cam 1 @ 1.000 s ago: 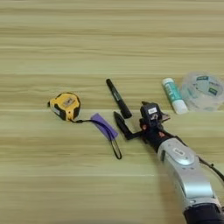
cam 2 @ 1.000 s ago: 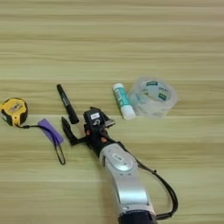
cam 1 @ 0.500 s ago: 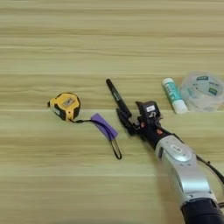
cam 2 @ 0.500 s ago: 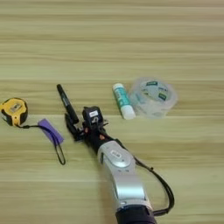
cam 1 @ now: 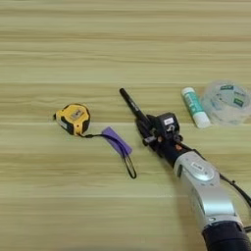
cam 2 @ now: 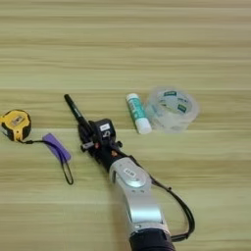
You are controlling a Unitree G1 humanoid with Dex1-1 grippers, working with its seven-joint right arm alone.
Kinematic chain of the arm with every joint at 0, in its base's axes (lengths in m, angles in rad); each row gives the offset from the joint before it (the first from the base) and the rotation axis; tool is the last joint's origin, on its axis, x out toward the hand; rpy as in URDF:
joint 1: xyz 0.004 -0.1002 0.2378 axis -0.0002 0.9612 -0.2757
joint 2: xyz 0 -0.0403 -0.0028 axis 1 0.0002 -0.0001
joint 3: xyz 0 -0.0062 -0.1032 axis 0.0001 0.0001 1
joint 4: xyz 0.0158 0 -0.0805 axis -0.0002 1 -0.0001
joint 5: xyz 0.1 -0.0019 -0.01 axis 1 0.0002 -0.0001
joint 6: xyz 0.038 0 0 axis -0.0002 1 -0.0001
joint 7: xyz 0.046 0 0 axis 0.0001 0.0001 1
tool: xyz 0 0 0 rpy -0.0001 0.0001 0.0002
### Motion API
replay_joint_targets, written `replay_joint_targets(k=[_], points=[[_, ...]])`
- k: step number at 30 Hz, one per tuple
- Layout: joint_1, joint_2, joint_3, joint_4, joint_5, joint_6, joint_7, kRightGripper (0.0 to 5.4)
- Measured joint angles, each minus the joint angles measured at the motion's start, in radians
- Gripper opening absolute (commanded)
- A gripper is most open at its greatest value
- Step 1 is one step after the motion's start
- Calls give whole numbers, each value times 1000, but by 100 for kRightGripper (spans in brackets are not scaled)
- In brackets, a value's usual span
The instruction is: Move the objects on the table
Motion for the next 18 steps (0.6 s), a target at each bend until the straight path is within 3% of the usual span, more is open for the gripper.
replay_joint_targets(k=[7,18], points=[[2,-1,-11,3,-24,-17,-37,122],[4,-45,-119,2,-22,6,-77,121]])
